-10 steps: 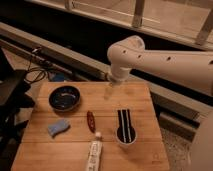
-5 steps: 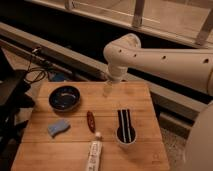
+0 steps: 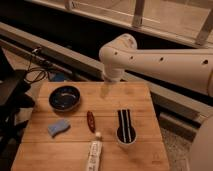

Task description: Move the arm in a circular motion

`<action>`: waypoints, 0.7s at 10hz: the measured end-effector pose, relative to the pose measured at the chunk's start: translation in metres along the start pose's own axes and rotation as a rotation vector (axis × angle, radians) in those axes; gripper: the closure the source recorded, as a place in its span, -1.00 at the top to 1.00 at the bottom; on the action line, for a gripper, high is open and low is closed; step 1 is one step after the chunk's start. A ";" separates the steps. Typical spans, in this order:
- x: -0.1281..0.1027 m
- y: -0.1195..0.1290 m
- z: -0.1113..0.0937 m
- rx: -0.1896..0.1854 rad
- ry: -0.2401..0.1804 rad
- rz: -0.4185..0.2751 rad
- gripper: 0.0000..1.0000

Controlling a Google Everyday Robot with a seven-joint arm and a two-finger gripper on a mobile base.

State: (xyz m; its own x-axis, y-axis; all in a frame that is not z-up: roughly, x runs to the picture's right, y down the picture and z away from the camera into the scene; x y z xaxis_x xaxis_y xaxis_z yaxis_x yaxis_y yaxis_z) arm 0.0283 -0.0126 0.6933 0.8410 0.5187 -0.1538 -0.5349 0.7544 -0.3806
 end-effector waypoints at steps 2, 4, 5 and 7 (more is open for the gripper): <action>0.005 -0.002 -0.003 0.011 0.000 0.004 0.60; 0.004 0.001 -0.007 0.024 -0.002 -0.001 0.60; 0.003 0.002 -0.007 0.028 -0.002 0.000 0.60; 0.000 0.002 -0.009 0.037 -0.001 -0.006 0.60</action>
State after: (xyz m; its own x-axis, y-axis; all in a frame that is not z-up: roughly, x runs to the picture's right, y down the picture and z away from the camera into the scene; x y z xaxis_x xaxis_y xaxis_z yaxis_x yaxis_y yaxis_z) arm 0.0274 -0.0149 0.6839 0.8443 0.5143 -0.1506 -0.5322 0.7721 -0.3472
